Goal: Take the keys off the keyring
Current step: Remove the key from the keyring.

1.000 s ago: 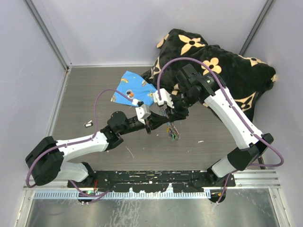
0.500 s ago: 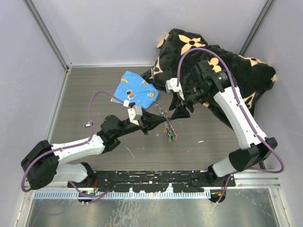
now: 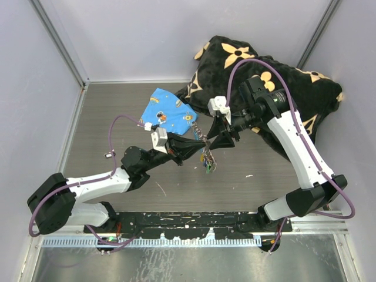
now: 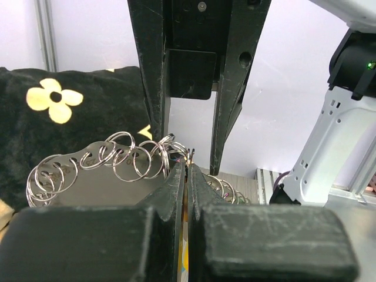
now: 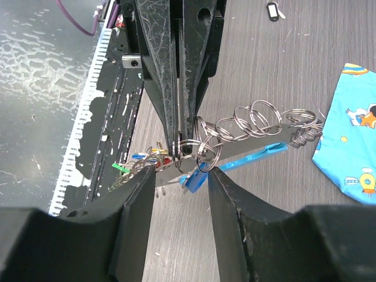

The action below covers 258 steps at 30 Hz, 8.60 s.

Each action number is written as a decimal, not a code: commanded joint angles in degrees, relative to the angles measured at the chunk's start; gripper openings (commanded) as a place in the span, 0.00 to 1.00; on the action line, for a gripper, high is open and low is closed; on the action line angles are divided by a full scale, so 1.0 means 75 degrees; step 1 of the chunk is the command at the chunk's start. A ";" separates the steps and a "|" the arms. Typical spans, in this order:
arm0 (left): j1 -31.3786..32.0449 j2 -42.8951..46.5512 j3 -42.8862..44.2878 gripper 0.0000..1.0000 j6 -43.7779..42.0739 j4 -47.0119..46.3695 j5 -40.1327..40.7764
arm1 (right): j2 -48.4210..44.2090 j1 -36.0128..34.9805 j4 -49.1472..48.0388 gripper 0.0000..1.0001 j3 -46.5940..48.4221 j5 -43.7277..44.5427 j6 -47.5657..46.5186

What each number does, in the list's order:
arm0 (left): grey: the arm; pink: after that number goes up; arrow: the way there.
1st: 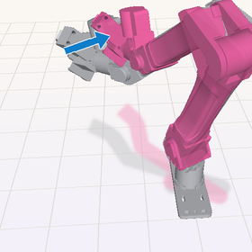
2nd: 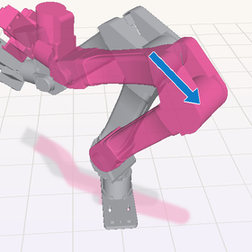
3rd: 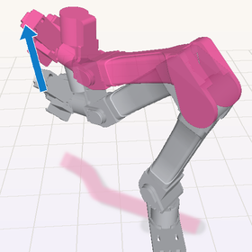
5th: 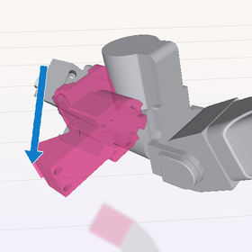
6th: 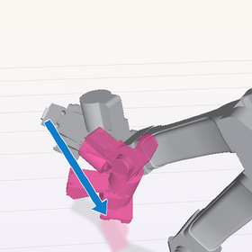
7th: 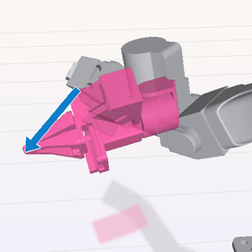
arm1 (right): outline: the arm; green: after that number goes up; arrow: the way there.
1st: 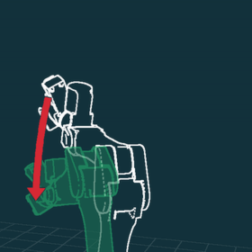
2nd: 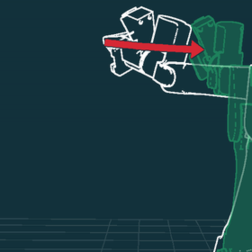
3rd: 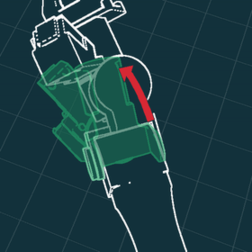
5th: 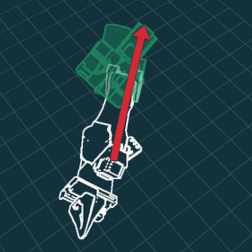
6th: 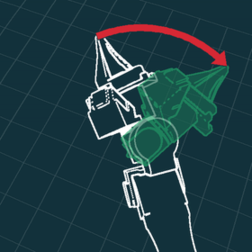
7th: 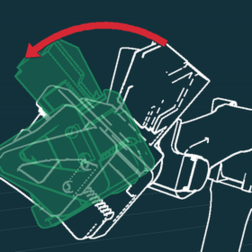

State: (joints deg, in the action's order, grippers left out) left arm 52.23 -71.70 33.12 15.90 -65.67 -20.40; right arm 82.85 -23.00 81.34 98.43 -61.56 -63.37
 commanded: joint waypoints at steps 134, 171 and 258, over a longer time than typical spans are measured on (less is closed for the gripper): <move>-0.0073 -0.0662 0.0656 0.31 -0.0801 0.0721 -0.0384 | 0.0414 -0.1726 0.0287 0.01 0.0839 0.4007 0.0549; -0.0598 -0.0200 0.0353 0.00 0.1375 -0.0846 -0.0416 | -0.0032 0.0406 -0.0075 0.45 0.0362 -0.0504 0.0539; 0.0056 0.0704 0.2386 0.29 -0.3488 0.5807 -0.0724 | -0.0254 -0.1071 -0.0638 0.01 0.0295 0.2631 0.0633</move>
State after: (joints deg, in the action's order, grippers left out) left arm 52.49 -65.69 48.10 -9.89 -18.59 -25.45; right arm 81.52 -30.68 77.65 98.59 -39.92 -57.95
